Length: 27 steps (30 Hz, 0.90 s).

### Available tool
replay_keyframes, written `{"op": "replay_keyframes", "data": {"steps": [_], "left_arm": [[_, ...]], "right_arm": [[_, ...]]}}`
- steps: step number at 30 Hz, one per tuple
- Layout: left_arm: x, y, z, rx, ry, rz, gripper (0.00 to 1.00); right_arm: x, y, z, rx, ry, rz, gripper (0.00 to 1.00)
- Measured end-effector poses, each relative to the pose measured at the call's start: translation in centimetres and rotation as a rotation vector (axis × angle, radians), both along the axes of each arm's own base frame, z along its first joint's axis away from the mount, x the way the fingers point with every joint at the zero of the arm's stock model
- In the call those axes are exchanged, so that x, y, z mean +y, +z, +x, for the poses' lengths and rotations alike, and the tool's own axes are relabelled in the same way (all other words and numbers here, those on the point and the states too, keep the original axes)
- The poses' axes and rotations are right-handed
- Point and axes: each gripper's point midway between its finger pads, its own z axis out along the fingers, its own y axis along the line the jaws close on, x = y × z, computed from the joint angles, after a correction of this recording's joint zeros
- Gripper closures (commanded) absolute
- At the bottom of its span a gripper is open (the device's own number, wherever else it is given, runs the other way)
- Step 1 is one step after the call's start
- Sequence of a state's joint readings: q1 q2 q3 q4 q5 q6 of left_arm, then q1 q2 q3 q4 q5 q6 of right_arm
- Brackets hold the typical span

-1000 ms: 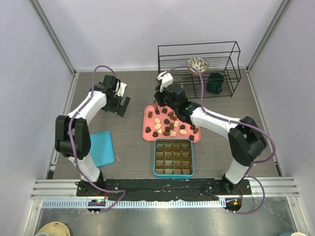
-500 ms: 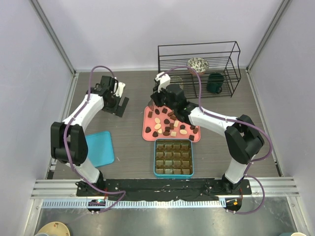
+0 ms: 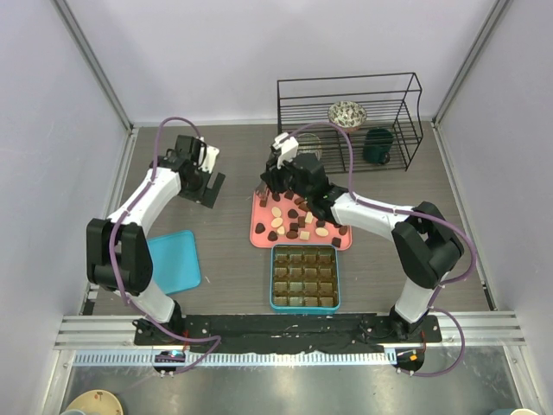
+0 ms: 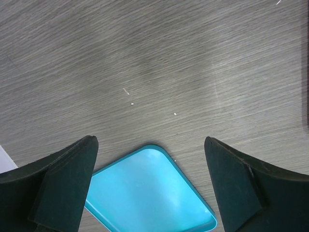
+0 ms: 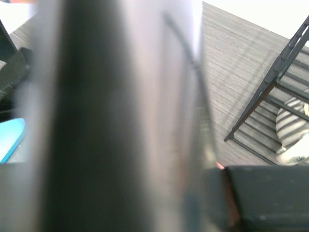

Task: Pack the chocolate
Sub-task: Pick up the fake chocolate from the plate.

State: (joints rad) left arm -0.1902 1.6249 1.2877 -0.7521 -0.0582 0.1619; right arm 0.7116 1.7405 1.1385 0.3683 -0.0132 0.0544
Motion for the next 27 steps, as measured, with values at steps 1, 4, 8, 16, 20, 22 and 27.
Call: {"op": "replay_keyframes", "data": {"steps": [1,4,8,16,20,22,27], "left_arm": [[0.1,0.0,0.0,0.001,0.000,0.003,0.03],[0.1,-0.1,-0.1,0.002,0.000,0.007,0.03],[0.2,-0.1,-0.1,0.001,0.000,0.012,0.03],[0.3,0.2,-0.1,-0.008,-0.001,0.014,0.03],[0.3,0.3,-0.1,-0.011,-0.005,0.015,0.02],[0.3,0.4,0.0,-0.011,-0.006,0.016,0.02],[0.3,0.4,0.0,-0.013,-0.016,0.021,0.03]], "right_arm": [[-0.1,-0.3,-0.1,0.001,0.000,-0.001,0.61],[-0.2,-0.6,-0.2,-0.002,-0.001,0.001,0.57],[-0.4,-1.2,-0.3,-0.017,0.000,0.009,0.55],[-0.5,-1.0,-0.2,-0.055,-0.002,0.015,0.53],[-0.6,-0.8,0.0,-0.066,-0.011,0.017,0.52],[-0.6,-1.0,-0.1,-0.065,-0.013,0.016,0.52],[-0.8,-1.7,-0.2,-0.055,-0.015,0.007,0.51]]}}
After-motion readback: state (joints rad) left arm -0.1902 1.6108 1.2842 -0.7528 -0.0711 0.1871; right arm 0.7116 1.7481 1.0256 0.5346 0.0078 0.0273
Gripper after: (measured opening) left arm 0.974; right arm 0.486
